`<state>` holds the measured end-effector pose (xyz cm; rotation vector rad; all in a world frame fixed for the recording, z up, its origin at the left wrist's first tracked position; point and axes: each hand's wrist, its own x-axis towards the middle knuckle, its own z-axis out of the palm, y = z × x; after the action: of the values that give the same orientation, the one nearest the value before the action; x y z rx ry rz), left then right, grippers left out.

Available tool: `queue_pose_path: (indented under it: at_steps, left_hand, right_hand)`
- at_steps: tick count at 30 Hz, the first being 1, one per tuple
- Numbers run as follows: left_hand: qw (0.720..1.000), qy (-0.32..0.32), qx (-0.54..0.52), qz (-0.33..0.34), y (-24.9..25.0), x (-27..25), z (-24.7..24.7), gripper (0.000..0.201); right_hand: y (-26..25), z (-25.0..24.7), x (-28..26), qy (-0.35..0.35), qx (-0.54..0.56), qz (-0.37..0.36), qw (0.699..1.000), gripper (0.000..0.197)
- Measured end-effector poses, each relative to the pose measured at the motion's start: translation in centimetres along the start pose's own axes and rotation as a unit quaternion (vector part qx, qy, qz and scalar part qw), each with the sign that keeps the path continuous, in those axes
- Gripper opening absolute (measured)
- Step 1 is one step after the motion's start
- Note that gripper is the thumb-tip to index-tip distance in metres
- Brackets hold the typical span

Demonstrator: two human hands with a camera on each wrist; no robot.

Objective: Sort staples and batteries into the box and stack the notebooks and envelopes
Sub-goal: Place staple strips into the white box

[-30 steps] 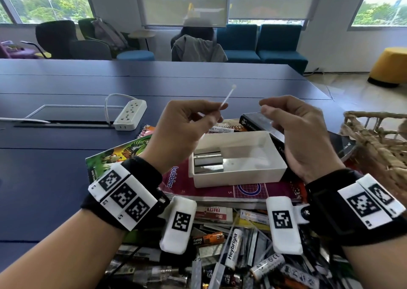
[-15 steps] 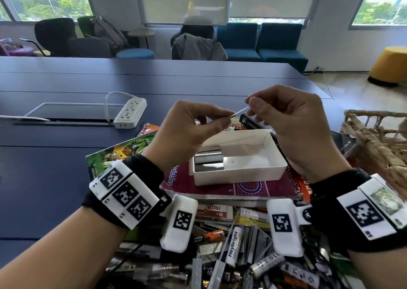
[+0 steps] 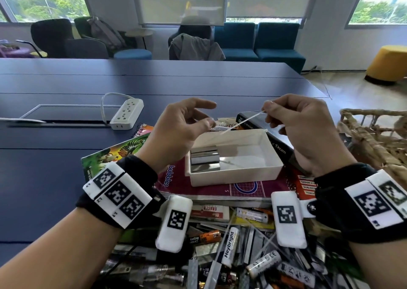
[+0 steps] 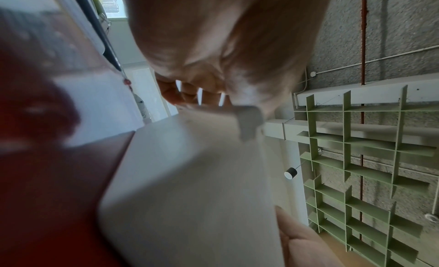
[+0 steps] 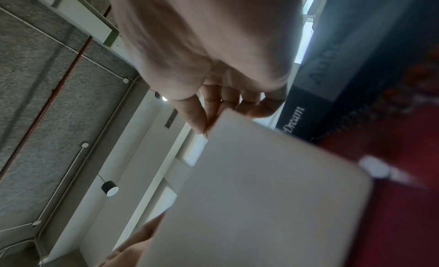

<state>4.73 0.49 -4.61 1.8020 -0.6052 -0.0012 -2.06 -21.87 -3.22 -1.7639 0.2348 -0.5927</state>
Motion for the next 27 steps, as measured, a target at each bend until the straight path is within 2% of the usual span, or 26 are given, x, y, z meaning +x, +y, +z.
queue_pose_path:
  at_steps: [5,10,17,27]
  left_hand:
    - [0.998,-0.037,0.044,0.015,-0.40,-0.09,-0.10,0.020]
    - [0.994,-0.108,0.024,-0.015,-0.65,-0.25,0.00,0.019]
    - [0.993,-0.106,0.041,-0.012,-0.77,-0.17,0.00,0.020]
    - [0.993,-0.106,0.051,-0.010,-0.82,-0.17,-0.05,0.021]
  right_hand:
    - [0.47,0.24,-0.04,-0.013,-0.022,0.010,1.000,0.014]
    - [0.73,0.29,-0.14,-0.050,-0.008,0.046,0.998,0.006]
    - [0.50,0.16,-0.35,-0.065,0.013,0.051,0.996,0.004]
    - [0.48,0.15,-0.40,-0.083,-0.037,0.055,0.994,0.009]
